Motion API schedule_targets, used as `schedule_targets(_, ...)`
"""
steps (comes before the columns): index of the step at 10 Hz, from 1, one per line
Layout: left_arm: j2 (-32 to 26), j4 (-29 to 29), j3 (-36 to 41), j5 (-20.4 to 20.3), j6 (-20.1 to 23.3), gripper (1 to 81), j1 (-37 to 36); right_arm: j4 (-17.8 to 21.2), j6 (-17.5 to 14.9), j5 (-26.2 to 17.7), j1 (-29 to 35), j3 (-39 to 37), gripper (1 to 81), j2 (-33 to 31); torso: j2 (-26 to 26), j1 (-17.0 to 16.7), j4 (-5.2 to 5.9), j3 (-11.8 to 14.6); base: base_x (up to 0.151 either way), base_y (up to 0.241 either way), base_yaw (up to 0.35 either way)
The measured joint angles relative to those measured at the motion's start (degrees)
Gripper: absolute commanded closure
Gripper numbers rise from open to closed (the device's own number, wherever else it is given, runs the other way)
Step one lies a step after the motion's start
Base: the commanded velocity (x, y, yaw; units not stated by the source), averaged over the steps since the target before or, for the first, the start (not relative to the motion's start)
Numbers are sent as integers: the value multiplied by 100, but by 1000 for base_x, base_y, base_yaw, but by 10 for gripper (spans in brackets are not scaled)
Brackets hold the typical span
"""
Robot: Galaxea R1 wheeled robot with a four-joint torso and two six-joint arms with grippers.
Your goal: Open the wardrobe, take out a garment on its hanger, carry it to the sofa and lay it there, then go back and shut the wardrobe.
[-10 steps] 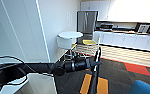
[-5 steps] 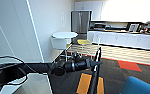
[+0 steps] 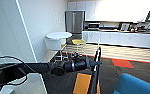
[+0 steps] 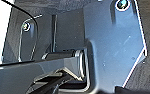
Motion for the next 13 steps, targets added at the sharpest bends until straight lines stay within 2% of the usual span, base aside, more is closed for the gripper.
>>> schedule_targets(13,50,20,27,-2,-2,811,17,0,0,5,-11,0,10,0,0,0,0,0,0,0,-155)
